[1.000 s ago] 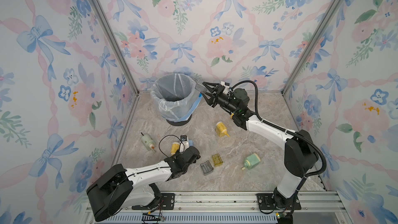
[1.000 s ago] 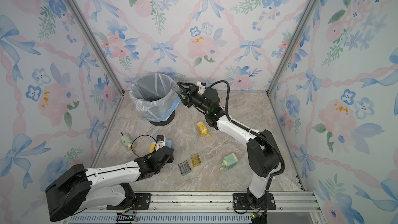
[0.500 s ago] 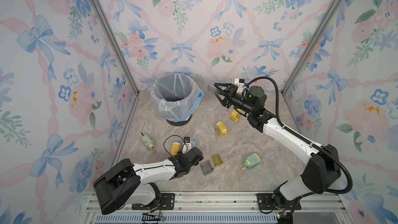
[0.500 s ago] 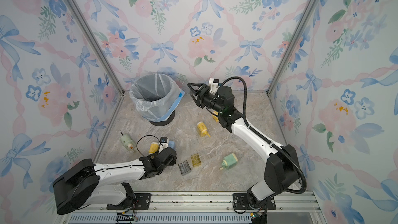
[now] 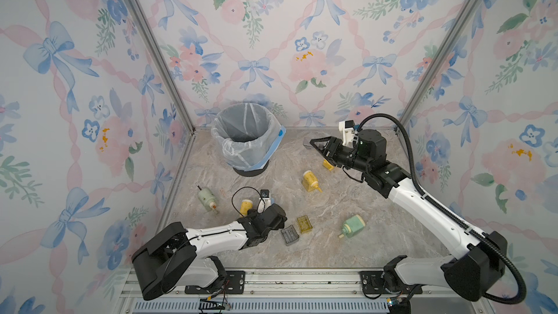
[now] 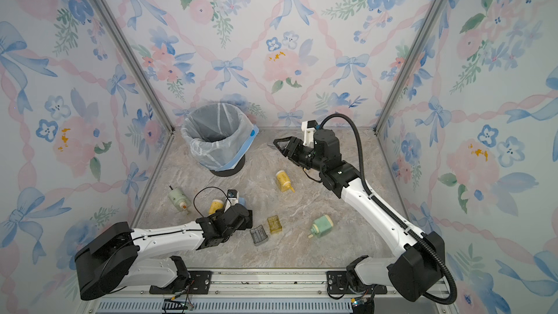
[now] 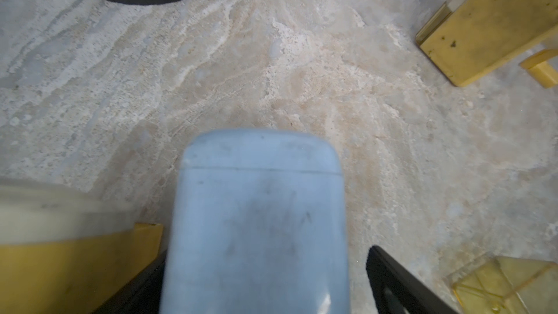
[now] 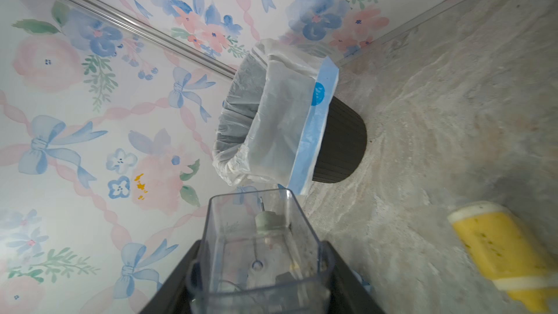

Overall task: Take out the pencil sharpener tray and clean the shavings
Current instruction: Place the pencil sharpener at the center of the board.

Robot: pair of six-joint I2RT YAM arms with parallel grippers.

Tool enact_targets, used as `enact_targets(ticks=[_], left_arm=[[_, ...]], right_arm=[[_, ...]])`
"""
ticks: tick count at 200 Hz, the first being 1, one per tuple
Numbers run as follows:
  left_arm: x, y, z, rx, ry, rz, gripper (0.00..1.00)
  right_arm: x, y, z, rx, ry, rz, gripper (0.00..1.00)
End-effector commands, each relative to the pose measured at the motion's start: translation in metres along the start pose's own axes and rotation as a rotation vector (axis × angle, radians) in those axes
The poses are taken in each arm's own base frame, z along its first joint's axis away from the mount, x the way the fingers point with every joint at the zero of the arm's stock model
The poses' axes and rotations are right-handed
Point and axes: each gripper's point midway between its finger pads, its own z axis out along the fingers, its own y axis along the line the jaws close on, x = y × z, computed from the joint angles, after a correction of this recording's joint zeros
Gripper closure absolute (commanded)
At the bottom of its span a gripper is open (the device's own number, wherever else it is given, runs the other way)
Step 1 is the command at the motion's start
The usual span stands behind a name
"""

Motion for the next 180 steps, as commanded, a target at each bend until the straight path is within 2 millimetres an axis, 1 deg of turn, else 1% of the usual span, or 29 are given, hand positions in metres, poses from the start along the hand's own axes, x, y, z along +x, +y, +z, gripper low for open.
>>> enact_targets(ticks=[1, 33, 47, 54, 82, 103, 104, 114, 134, 161, 180], left_arm=[[-0.012, -0.006, -0.007, 0.016, -0.023, 0.015, 0.02], [-0.021, -0.012, -0.011, 0.037, -0.040, 0.008, 0.02], [-0.025, -0.014, -0.013, 0.043, -0.049, 0.009, 0.02], [-0.026, -0.014, -0.013, 0.044, -0.052, 0.012, 0.02], [-0.035, -0.017, -0.019, 0.053, -0.076, 0.011, 0.02], [-0.043, -0.017, -0.025, 0.060, -0.105, 0.008, 0.02], [-0.044, -0.017, -0.025, 0.060, -0.105, 0.009, 0.02], [-0.048, -0.017, -0.028, 0.063, -0.119, 0.013, 0.02], [-0.056, -0.018, -0.033, 0.068, -0.144, 0.027, 0.02], [-0.065, -0.018, -0.038, 0.069, -0.174, 0.034, 0.02], [-0.073, -0.019, -0.042, 0.067, -0.196, 0.041, 0.02]], right_arm=[[0.013, -0.024, -0.015, 0.105, 0.007, -0.136, 0.57], [0.028, -0.037, -0.026, 0.155, 0.011, -0.235, 0.56], [0.039, -0.041, -0.030, 0.170, 0.018, -0.281, 0.54], [0.044, -0.044, -0.031, 0.179, 0.023, -0.332, 0.53], [0.068, -0.076, -0.037, 0.259, 0.030, -0.387, 0.53], [0.085, -0.092, -0.044, 0.284, 0.017, -0.420, 0.53], [0.085, -0.090, -0.044, 0.280, 0.016, -0.424, 0.53], [0.094, -0.096, -0.047, 0.290, 0.009, -0.448, 0.53], [0.105, -0.099, -0.055, 0.301, -0.022, -0.505, 0.53], [0.114, -0.101, -0.061, 0.323, -0.049, -0.575, 0.53], [0.120, -0.107, -0.064, 0.347, -0.061, -0.605, 0.54]])
